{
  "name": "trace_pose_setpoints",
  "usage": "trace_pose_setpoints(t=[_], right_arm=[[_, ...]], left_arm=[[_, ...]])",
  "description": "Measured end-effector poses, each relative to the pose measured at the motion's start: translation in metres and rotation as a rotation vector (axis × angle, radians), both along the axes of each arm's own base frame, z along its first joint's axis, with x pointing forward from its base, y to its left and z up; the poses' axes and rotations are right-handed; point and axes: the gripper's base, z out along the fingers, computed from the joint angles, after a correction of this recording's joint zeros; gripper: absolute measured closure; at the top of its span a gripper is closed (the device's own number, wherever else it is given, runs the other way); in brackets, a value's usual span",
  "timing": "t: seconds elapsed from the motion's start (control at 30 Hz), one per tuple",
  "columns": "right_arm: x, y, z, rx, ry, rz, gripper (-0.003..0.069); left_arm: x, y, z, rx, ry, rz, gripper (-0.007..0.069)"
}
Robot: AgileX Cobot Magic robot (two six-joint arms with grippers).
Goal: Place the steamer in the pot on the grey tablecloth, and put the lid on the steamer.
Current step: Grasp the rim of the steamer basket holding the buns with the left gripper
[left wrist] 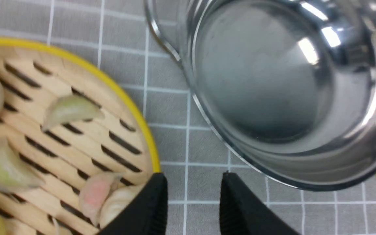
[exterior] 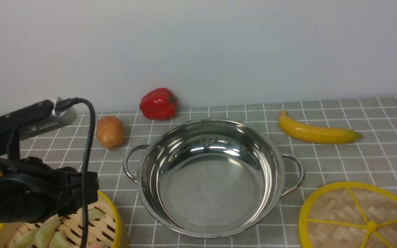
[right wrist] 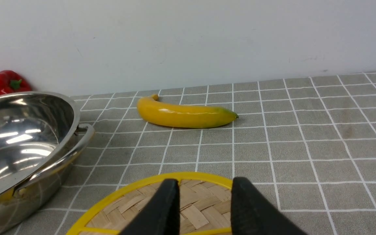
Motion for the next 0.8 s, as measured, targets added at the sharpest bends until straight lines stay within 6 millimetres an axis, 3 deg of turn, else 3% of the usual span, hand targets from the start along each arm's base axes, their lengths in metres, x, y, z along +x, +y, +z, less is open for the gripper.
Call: trace_pose_setpoints(t=[0.1,0.47,0.8], right_arm=[[0.000,0.000,0.000,0.000,0.000,0.000,0.0416],[0.000,0.000,0.000,0.000,0.000,0.000,0.0416],[0.000,0.000,0.000,-0.001,0.000,0.000,0.0416]], left_arm=[[0.017,-0.002,-0.023,0.021,0.107,-0.008,0.0374],[0.045,-0.007,-0.071,0.064,0.254,-0.055,0.0371],[0.054,-0.011,-0.091,0.040,0.305,-0.061,0.0371]])
